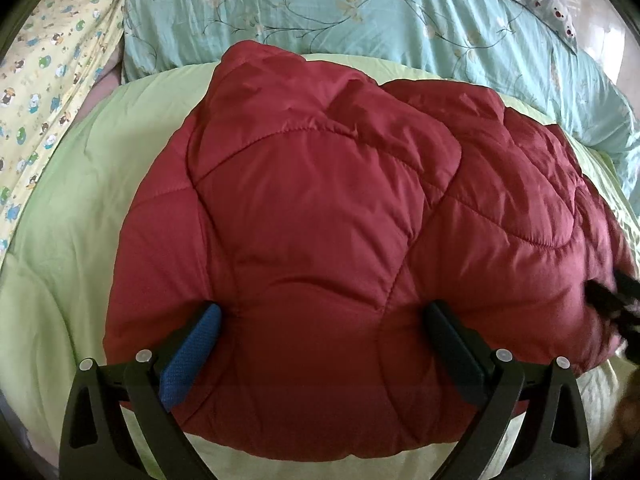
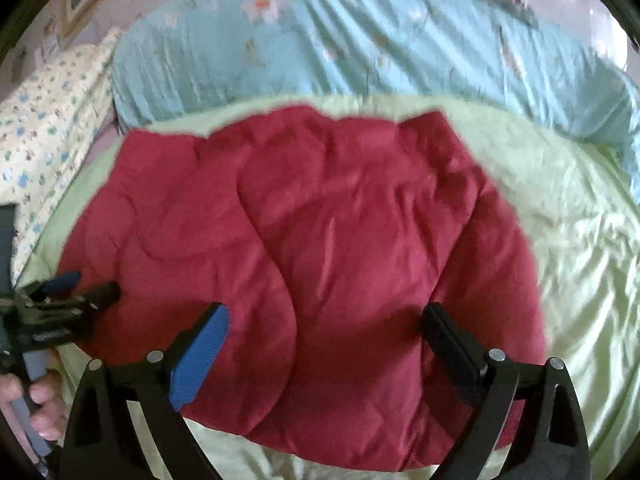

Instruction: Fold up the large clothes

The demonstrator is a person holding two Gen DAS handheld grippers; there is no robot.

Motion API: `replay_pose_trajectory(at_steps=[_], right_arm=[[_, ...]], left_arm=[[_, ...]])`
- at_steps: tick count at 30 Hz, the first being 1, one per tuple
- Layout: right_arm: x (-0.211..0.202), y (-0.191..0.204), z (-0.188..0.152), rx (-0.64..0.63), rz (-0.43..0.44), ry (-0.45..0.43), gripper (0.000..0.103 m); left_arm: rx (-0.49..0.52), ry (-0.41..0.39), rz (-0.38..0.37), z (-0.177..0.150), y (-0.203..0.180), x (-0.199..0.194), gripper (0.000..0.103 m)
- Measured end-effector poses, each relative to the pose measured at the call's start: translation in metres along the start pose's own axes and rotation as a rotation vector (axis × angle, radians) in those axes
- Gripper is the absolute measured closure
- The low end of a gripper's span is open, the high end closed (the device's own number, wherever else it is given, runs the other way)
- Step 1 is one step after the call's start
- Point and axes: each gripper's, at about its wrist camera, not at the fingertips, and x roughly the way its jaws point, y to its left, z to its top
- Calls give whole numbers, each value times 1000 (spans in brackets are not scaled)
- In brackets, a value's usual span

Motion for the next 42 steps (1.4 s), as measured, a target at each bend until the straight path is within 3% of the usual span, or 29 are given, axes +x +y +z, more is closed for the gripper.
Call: replay_pose_trajectory(at_steps=[10, 16, 25, 33, 42], right_arm=[[16, -8, -6, 17, 15, -18, 0], [-7, -11, -9, 41, 43, -22, 2], [-41, -1, -39, 7, 114, 27, 3], [-54, 13, -66, -30, 126, 65, 3], [-57, 26, -96, -66, 140, 133, 1]], left_arm=[[6, -2, 9, 1, 1, -3, 0], [23, -14, 21, -8, 0, -25, 1], [40, 11, -2, -44, 2, -52, 1], [60, 25, -32, -66, 7, -69, 1], [110, 77, 7, -113, 3, -85, 1]])
